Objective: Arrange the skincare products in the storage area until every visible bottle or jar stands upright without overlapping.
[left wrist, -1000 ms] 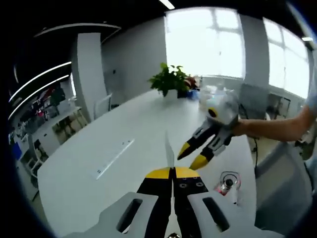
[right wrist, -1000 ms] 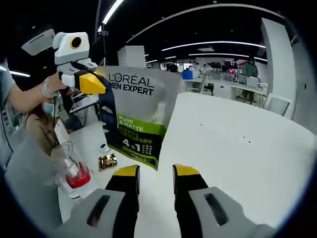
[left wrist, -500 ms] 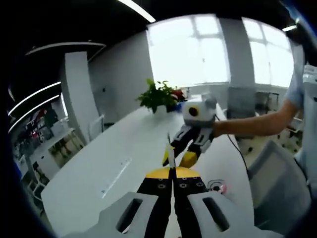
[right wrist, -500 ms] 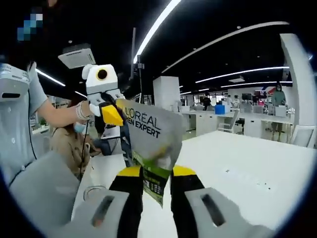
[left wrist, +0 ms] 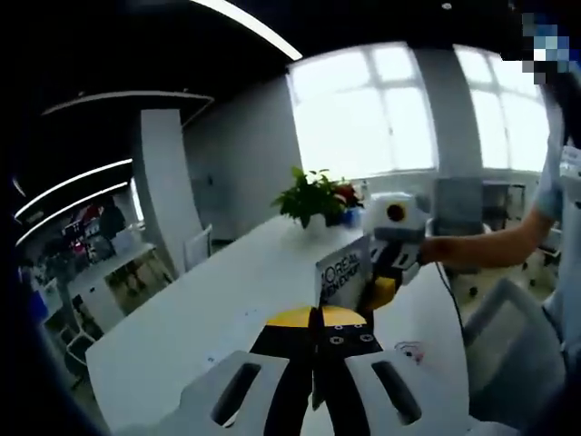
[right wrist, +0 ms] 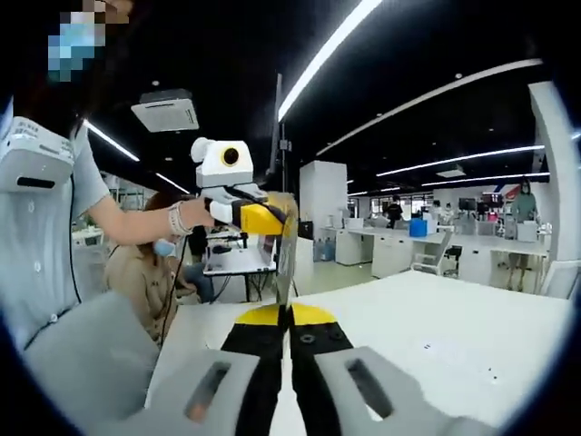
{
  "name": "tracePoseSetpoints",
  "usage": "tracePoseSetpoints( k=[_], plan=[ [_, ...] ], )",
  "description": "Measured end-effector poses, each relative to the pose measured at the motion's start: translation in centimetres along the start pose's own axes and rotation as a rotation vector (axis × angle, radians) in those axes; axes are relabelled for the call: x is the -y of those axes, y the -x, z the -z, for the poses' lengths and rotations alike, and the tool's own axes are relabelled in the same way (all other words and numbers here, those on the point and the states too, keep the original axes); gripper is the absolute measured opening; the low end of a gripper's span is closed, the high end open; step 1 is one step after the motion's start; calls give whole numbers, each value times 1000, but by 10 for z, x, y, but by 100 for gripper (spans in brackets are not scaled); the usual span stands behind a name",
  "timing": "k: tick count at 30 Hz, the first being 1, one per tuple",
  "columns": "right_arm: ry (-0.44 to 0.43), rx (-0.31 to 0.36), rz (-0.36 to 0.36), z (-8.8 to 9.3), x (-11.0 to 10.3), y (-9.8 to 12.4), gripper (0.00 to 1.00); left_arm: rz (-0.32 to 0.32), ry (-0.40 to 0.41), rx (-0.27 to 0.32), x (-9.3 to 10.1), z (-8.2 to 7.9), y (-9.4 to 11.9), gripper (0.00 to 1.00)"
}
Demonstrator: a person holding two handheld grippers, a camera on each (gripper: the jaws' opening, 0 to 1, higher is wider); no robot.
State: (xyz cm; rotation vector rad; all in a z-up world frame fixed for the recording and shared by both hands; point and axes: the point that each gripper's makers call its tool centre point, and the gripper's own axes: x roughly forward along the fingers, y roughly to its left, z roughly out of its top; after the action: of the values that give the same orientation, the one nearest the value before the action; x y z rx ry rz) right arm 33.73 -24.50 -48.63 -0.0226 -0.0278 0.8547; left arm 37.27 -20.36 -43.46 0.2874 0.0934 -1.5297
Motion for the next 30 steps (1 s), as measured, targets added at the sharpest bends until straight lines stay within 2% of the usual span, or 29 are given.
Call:
tracePoseSetpoints(
  k=[2,6,9,12,13,15,16,21,30],
  plan=[
    [-20,25,-9,-8,-6,-3,1,-8,-16,20,-2,-4,4,0],
    [-39,29,-16,-14,-15,-4,1,9,-9,57,2,-11,15,0],
    [-41,43,-25,-19,-24,-5,1,44,22,77,7,-12,24,3],
    [-72,102,-60,-35,-37,-7,1,87,40,64,18,-9,28,7],
    [-73,109,-66,-38,-40,-7,1,103,38,48,23,-5,29,8],
    [-84,111,-79,-41,-47,-10,1,139,62,54,33,-4,33,9],
    [-90,110,-94,-42,-53,-11,1,165,76,62,39,-6,35,9],
    [-111,82,-118,-40,-73,-14,1,179,89,51,51,0,49,7],
    [-154,5,-106,-29,-105,-25,1,193,168,48,75,20,80,0]
  ],
)
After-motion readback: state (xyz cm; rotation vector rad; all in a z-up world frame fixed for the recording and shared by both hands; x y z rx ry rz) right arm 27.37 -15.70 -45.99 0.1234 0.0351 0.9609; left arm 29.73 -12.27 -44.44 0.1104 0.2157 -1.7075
